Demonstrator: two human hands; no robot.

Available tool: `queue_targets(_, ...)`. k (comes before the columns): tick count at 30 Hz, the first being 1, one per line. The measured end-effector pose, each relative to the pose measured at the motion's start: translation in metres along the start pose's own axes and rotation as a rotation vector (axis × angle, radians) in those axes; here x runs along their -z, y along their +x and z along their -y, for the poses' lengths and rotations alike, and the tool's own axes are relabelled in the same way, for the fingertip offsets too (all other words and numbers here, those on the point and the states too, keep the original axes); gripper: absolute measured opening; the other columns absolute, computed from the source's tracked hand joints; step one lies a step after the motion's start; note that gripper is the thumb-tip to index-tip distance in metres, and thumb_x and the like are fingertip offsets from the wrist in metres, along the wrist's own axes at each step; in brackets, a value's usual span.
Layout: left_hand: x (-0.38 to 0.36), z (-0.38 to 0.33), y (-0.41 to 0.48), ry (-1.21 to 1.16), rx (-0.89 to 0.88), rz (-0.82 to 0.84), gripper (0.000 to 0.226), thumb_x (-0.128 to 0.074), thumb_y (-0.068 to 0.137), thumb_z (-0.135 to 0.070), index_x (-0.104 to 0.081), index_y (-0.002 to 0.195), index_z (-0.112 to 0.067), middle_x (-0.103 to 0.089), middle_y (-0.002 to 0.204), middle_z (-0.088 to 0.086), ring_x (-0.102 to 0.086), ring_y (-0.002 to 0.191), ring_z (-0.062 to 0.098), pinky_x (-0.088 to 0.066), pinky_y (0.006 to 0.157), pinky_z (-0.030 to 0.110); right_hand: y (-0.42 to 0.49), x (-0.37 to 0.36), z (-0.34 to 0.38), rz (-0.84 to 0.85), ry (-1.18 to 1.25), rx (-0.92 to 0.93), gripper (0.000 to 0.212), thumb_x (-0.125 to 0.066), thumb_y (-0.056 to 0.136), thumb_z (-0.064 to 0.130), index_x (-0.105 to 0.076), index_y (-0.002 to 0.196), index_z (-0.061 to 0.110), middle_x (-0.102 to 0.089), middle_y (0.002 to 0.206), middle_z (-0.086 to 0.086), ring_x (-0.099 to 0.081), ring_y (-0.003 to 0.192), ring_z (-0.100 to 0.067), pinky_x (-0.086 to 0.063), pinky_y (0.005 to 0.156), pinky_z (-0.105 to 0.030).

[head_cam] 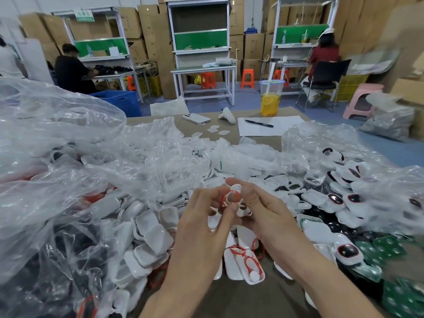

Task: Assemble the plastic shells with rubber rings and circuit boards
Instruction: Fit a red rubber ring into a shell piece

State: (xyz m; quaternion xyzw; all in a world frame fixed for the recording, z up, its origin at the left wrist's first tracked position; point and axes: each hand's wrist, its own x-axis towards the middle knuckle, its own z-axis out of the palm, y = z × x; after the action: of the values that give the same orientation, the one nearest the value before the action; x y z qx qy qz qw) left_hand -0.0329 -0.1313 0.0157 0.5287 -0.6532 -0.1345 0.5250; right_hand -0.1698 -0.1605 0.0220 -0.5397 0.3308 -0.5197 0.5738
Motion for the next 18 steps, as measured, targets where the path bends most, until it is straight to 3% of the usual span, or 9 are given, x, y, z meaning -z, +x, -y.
queue_targets(6, 0.0001, 0.0054, 0.0000, 0.103, -0.086, -0.031, 0.021, -0.064, 0.094, -0.037, -0.055, 0.108, -0.049, -0.051, 0.106, -0.026, -0.054, 0.103, -0.005, -0.038, 0.080, 0.001, 0.0012, -0.0002, -0.0060, 0.057, 0.107, -0.063, 0.032, -0.052, 0.096, 0.036, -0.070, 0.123, 0.030, -0.071, 0.122, 0.001, -0.065, 0.118, -0.017, -0.056, 0.091, -0.029)
queue_targets(12, 0.0004, 0.0066, 0.0000, 0.091, -0.103, -0.033, 0.019, -0.061, 0.092, -0.040, -0.059, 0.111, -0.045, -0.051, 0.107, -0.024, -0.053, 0.103, -0.006, -0.038, 0.080, 0.002, 0.0019, 0.0013, -0.0086, 0.041, 0.102, -0.040, 0.028, -0.055, 0.093, 0.034, -0.059, 0.116, 0.017, -0.075, 0.108, -0.002, -0.070, 0.110, -0.020, -0.058, 0.086, -0.028)
queue_targets(18, 0.0005, 0.0057, -0.0008, 0.063, -0.085, -0.029, 0.025, -0.066, 0.091, -0.030, -0.061, 0.108, -0.048, -0.051, 0.107, -0.025, -0.054, 0.102, -0.007, -0.038, 0.081, 0.002, -0.0011, 0.0007, -0.0079, 0.088, 0.035, -0.040, 0.022, -0.041, 0.106, 0.019, -0.054, 0.124, 0.017, -0.074, 0.110, 0.004, -0.068, 0.112, -0.015, -0.056, 0.095, -0.033)
